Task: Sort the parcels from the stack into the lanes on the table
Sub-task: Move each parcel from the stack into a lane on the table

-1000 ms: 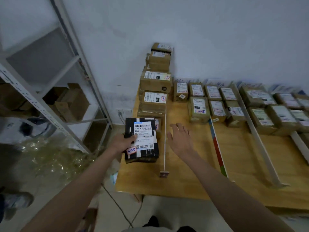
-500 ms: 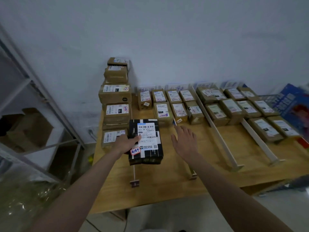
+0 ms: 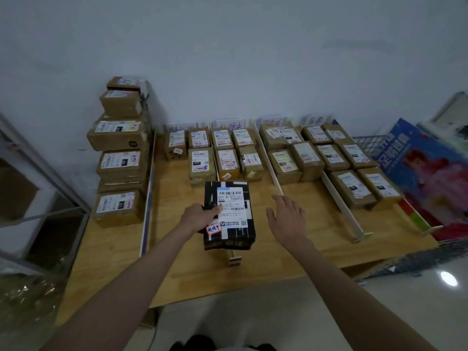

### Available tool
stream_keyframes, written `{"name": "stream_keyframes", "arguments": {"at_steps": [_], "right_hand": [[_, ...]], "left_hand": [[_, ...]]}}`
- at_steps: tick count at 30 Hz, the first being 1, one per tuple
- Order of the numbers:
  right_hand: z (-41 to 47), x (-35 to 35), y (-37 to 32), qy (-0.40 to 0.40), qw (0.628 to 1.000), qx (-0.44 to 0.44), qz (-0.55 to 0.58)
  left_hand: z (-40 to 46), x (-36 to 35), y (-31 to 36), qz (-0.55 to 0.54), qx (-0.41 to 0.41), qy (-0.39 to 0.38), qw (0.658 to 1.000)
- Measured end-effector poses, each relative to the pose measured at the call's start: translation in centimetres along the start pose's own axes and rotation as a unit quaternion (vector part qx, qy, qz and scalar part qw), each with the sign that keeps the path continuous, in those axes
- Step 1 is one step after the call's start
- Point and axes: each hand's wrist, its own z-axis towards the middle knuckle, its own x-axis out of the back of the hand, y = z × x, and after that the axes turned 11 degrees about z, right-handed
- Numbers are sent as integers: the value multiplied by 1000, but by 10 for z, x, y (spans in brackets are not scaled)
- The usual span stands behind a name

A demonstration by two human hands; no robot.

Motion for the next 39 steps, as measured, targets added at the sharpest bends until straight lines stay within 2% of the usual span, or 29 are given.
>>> {"name": "stream_keyframes", "arguments": {"at_steps": [6,12,20,28,39], "right_hand": [[5,17,58,-10,1000,-3,2],[29,26,94,-7,1000,-8,11],[92,20,126,2,1000,-6,5],[167,8,165,-33,999,-12,10],[205,-14,198,-68,997,-20,15]], "left_hand": [[8,-53,28,7,1,3,1000],[26,-78,60,13,4,7,1000],[86,-101,89,19,20,6,1000],[157,-128,103,2,66,-15,998],[215,-148,112,10,81,-16,996]]}}
